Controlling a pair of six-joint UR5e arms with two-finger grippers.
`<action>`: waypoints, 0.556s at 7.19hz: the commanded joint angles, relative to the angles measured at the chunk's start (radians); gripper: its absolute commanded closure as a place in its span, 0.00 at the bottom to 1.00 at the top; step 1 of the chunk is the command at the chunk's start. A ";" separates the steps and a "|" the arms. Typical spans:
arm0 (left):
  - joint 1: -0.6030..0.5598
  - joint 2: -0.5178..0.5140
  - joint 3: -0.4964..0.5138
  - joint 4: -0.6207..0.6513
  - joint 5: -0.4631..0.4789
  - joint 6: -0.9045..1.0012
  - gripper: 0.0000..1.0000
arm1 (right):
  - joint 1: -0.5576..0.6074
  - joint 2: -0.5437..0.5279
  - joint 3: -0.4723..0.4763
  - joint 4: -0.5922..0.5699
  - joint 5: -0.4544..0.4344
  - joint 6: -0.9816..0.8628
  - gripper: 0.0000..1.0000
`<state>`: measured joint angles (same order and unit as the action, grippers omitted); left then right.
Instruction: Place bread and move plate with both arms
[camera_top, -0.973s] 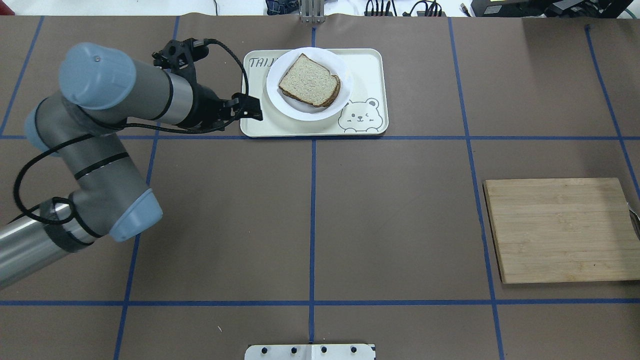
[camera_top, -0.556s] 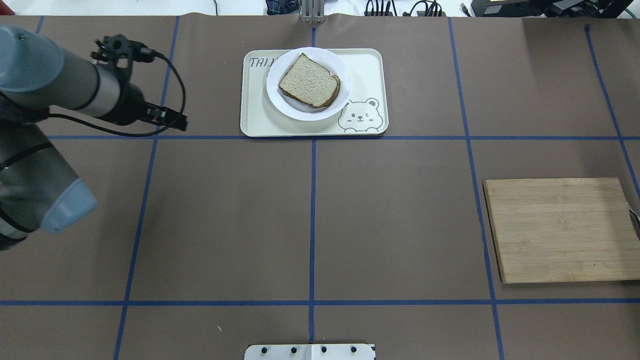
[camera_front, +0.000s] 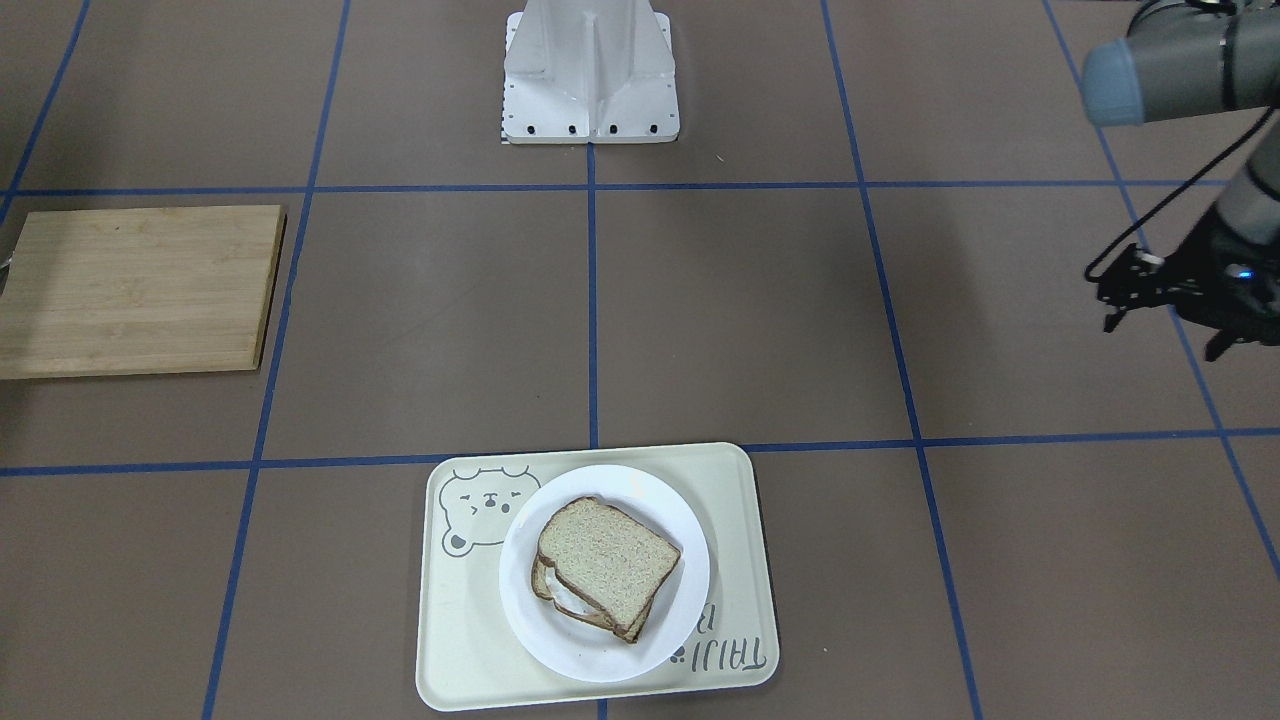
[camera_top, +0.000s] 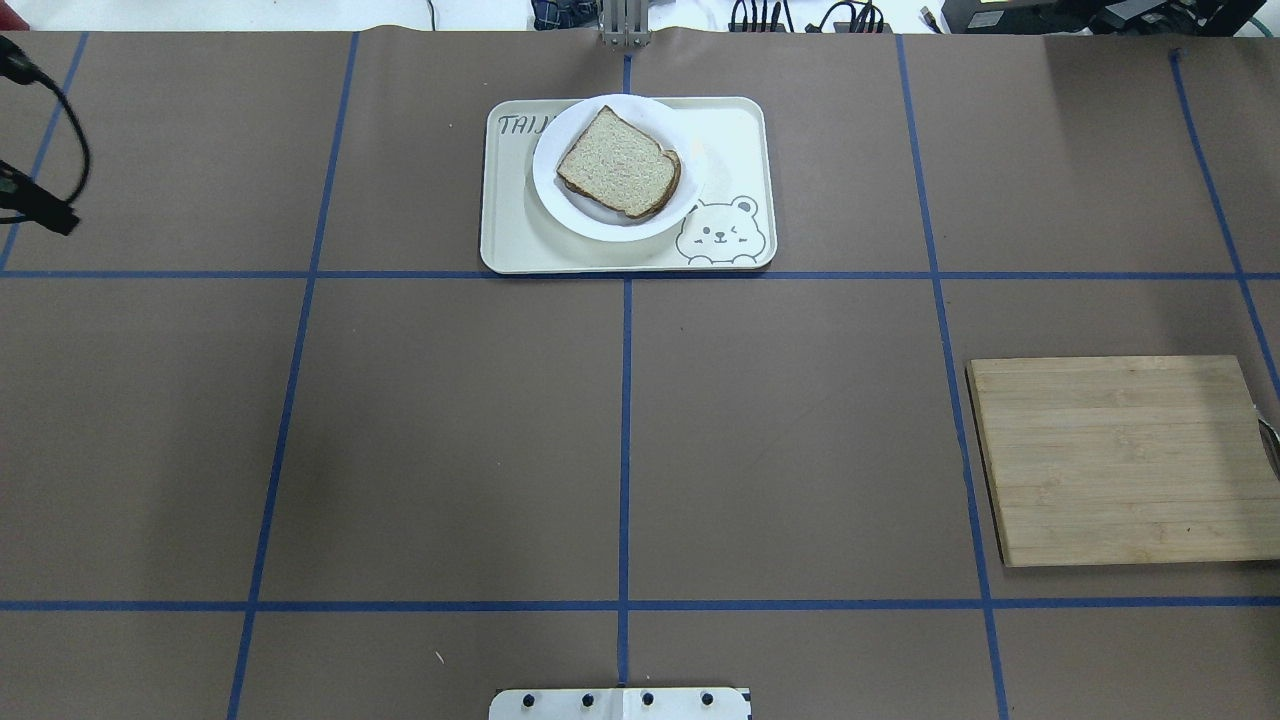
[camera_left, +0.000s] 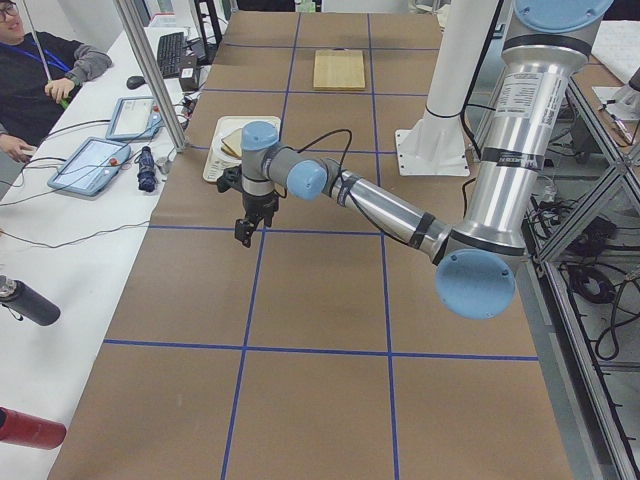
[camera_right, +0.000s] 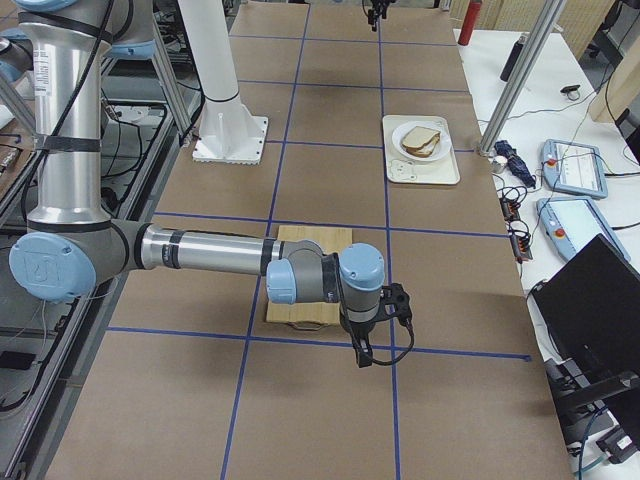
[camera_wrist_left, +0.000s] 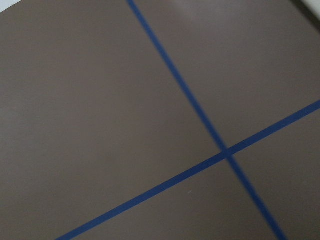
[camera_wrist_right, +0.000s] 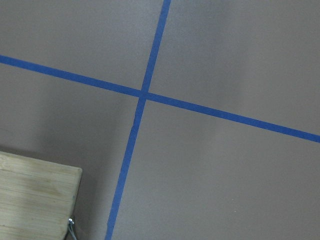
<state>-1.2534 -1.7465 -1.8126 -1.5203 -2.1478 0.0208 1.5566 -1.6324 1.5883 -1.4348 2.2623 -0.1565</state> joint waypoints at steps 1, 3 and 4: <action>-0.200 0.103 0.058 0.066 -0.095 0.208 0.01 | -0.001 0.006 0.001 -0.007 -0.003 0.000 0.00; -0.295 0.142 0.079 0.057 -0.095 0.176 0.01 | -0.001 0.012 0.001 -0.007 -0.003 0.000 0.00; -0.322 0.157 0.084 0.068 -0.096 0.176 0.01 | -0.001 0.014 -0.001 -0.007 -0.004 0.000 0.00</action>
<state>-1.5271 -1.6078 -1.7374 -1.4578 -2.2401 0.1961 1.5555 -1.6210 1.5890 -1.4419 2.2592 -0.1565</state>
